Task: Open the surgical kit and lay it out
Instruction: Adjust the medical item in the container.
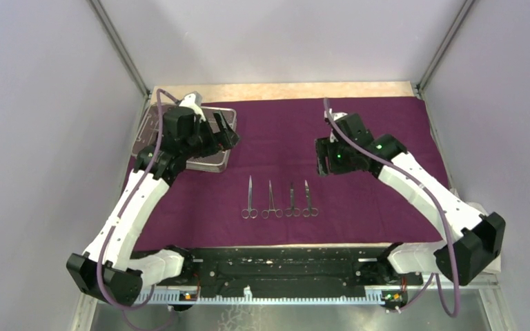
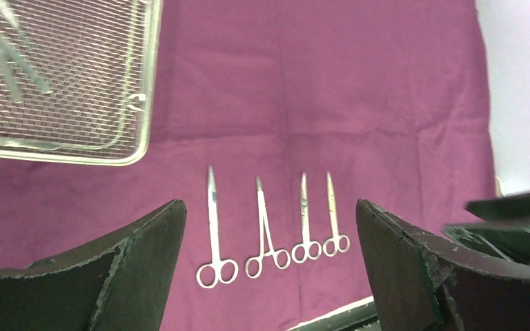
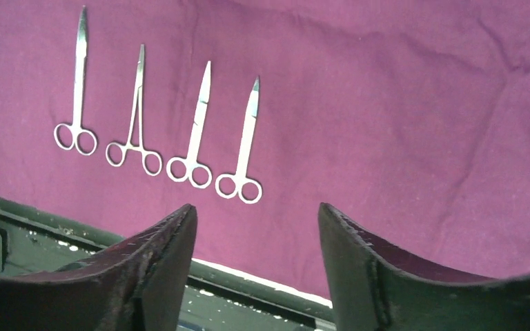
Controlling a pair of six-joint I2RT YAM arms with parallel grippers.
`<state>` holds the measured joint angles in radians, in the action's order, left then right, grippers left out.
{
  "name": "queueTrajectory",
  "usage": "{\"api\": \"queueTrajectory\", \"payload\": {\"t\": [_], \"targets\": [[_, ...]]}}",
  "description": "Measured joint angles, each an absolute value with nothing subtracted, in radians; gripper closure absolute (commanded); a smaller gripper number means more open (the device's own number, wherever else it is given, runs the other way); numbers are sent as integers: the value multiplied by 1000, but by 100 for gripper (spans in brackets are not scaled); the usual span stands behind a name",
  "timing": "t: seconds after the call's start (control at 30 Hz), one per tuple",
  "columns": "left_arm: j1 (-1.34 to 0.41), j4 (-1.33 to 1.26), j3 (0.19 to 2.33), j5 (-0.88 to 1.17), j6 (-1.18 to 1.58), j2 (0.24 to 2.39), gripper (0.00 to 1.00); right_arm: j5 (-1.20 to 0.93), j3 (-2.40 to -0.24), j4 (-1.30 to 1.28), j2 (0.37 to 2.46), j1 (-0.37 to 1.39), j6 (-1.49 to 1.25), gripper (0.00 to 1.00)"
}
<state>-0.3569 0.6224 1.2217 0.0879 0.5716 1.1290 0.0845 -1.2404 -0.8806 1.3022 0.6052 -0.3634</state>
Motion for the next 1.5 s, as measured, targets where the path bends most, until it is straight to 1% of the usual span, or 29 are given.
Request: {"api": "queueTrajectory", "payload": {"t": [0.13,0.23,0.37,0.43,0.53,0.6,0.7,0.8,0.87,1.03,1.27,1.33,1.5], "targets": [[-302,651,1229,47,542,1145,2,77,-1282,-900,1246,587,-302,27],[-253,656,1237,13,513,1185,2,77,-1326,-899,1211,569,-258,27],[-146,661,1277,-12,477,1308,3,20,-1328,-901,1203,498,-216,26],[-99,656,1301,-46,465,1399,8,7,-1316,-898,1218,459,-201,26],[-54,655,1315,-97,431,1524,9,-1,-1293,-899,1260,442,-174,25],[-44,648,1315,-131,405,1588,12,-2,-1287,-900,1297,442,-157,25],[-38,634,1334,-162,357,1678,12,-5,-1274,-889,1350,431,-141,25],[-33,632,1391,-184,329,1771,13,-31,-1269,-883,1407,385,-139,26],[-27,644,1441,-202,338,1832,16,-49,-1269,-876,1441,339,-141,28],[33,705,1537,-220,463,1920,21,-122,-1275,-857,1548,226,-159,36],[119,908,1813,-279,773,2070,18,-277,-1344,-852,1686,134,-170,35],[138,949,1838,-273,870,2094,17,-312,-1361,-851,1706,120,-173,35],[179,1054,1839,-246,1066,2147,20,-338,-1391,-852,1718,113,-176,34]]}}
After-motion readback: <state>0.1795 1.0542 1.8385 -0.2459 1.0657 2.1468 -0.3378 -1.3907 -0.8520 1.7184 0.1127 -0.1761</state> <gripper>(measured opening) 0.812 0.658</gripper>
